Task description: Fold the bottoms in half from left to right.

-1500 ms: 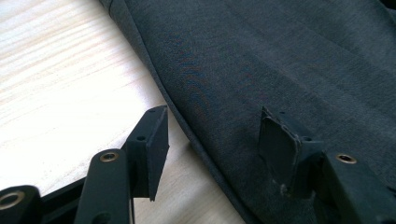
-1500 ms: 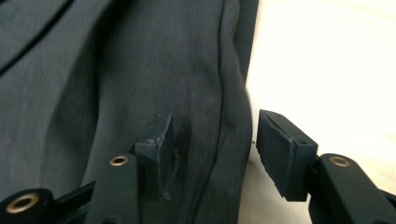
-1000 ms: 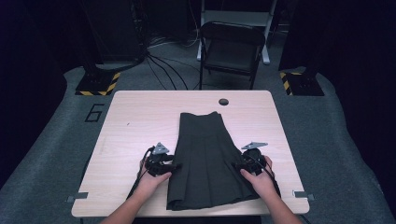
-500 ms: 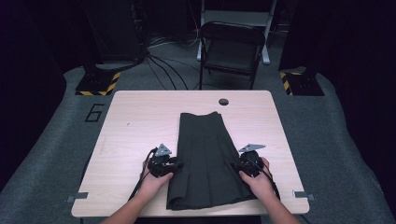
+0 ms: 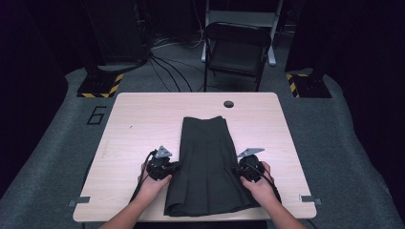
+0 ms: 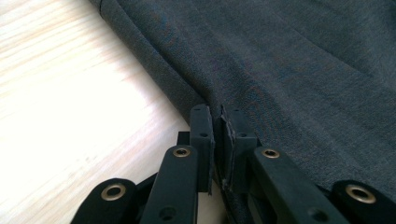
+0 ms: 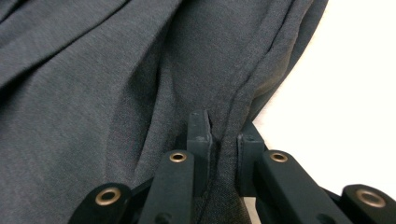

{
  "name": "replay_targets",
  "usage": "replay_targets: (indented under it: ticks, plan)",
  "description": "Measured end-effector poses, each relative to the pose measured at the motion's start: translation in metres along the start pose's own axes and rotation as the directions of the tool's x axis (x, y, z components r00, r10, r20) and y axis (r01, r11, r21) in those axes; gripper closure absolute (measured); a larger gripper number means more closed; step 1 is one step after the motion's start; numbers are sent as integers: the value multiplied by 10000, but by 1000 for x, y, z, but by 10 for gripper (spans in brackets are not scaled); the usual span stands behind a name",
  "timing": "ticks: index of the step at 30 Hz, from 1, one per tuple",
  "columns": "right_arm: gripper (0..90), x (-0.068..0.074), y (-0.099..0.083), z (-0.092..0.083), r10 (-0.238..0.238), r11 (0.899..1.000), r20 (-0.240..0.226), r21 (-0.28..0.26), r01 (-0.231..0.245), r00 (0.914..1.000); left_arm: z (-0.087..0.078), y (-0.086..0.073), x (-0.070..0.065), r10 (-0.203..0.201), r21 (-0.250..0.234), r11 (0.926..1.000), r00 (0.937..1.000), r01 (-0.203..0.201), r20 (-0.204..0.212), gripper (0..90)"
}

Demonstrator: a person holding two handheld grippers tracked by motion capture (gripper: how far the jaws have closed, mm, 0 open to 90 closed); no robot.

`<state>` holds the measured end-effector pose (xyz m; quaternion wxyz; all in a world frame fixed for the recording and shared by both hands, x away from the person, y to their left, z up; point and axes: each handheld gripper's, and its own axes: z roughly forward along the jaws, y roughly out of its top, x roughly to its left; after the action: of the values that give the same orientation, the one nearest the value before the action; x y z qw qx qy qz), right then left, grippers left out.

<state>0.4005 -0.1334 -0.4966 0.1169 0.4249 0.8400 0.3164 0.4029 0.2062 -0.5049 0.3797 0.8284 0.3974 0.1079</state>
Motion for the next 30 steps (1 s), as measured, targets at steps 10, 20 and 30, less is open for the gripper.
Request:
replay_targets:
  ticks: [10, 20, 30]
  plan:
    - [796, 20, 4, 2, -469, 9989, -480, -31, 468, 9977, -24, -10, 11, 188, 389, 9991, 9998, -187, -21, 840]
    - [790, 28, -1, 3, -715, 9974, -590, 47, 719, 9957, -29, -22, 14, -16, 317, 9995, 9999, 13, 104, 840]
    - [542, 20, 1, -1, -262, 9984, -608, -517, 231, 9978, -28, -27, 17, -295, 202, 9994, 9993, 290, 236, 820]
